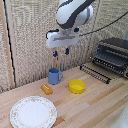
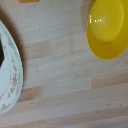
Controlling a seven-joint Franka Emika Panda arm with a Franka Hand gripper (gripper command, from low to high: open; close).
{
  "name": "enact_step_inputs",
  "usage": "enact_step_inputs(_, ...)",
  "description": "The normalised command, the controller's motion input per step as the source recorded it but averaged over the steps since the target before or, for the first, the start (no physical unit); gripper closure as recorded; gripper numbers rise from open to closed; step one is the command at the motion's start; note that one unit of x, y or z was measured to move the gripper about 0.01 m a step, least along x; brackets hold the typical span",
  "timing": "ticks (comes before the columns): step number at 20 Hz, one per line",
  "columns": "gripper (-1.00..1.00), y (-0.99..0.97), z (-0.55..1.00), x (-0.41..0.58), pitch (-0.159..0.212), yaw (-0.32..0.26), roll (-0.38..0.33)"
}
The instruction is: Notice the yellow vessel located before you. Bring your fastener close to the yellow vessel and smoothly hold it. Transfer the yellow vessel above the white plating and let go of your hold on it, then set the vessel on the plating.
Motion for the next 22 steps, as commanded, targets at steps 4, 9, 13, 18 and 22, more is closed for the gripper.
enact_step_inputs(4,-1.00,-0.57,-0.24,-0.267,-0.003,-0.106,0.035)
enact_step_inputs(9,-1.00,-0.77,-0.26,-0.347,0.008,-0.137,0.046)
enact_step_inputs(13,-1.00,-0.72,-0.27,-0.320,0.010,-0.118,0.034)
enact_step_inputs(18,-1.00,-0.54,-0.38,-0.292,0.024,-0.073,0.000)
enact_step_inputs(22,-1.00,-0.25,-0.46,-0.198,0.062,-0.017,-0.043)
